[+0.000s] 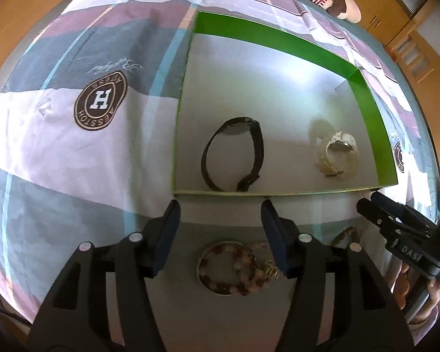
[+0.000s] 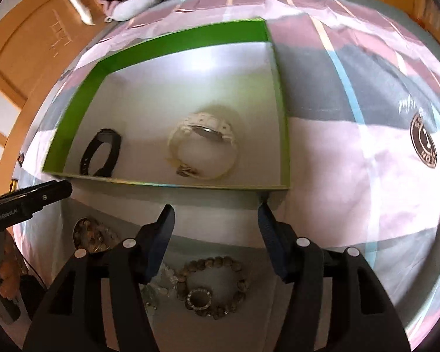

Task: Organize jewelry
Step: 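Lower the black watch into the green box with the left tool while the right tool places the white watch, then move the left tool to the red-and-white bead bracelet while the right tool reaches the brown bead bracelet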

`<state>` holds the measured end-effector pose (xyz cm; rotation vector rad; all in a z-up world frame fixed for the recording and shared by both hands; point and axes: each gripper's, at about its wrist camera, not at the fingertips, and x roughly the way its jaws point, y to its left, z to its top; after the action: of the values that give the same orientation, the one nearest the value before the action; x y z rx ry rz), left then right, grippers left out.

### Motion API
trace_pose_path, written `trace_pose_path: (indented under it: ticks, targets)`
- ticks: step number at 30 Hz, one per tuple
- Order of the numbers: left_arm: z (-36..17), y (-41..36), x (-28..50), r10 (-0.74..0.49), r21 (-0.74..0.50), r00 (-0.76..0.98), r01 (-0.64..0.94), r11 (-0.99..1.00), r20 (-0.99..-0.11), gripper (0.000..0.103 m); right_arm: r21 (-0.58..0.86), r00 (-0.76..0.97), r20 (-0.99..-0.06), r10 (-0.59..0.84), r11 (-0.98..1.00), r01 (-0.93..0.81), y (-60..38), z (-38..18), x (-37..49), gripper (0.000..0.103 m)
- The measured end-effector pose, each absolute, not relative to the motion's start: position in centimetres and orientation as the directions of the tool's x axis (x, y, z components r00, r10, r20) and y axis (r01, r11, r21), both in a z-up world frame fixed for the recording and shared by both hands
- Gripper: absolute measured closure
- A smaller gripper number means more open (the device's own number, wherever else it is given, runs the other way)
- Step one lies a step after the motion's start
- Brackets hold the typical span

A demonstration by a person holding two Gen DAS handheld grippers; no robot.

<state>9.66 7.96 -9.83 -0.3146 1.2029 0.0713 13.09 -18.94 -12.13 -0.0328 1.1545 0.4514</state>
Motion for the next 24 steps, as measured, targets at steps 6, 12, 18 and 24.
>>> trace_pose_path:
  ticks: [6,12,18,24]
  targets:
    - [-9.1,4.6,7.1,-0.124,-0.166,0.348,-0.094,0.982,-0.929,0.028,0.087,0.278,-0.927,0.253,0.865,-0.494,-18.1,-13.0,8.5,0.043]
    - [-10.6,2.5,6.6,-0.083,-0.101,0.303,-0.043,0.994,-0.949,0.028,0.042,0.256,-0.948,0.186,0.876,-0.481,-17.5,-15.1,8.0,0.043]
    - [-11.7,1.9,7.0,-0.056,-0.07,0.276,-0.04,0.997,-0.96,0.028,0.005,0.268,-0.949,0.163,0.863,-0.506,-16.4,-15.5,7.8,0.043]
    - [-12.6,1.8,7.3,-0.033,-0.045,0.252,-0.041,0.998,-0.967,0.028,0.017,0.271,-0.943,0.191,0.845,-0.534,-15.2,-15.2,7.6,0.08]
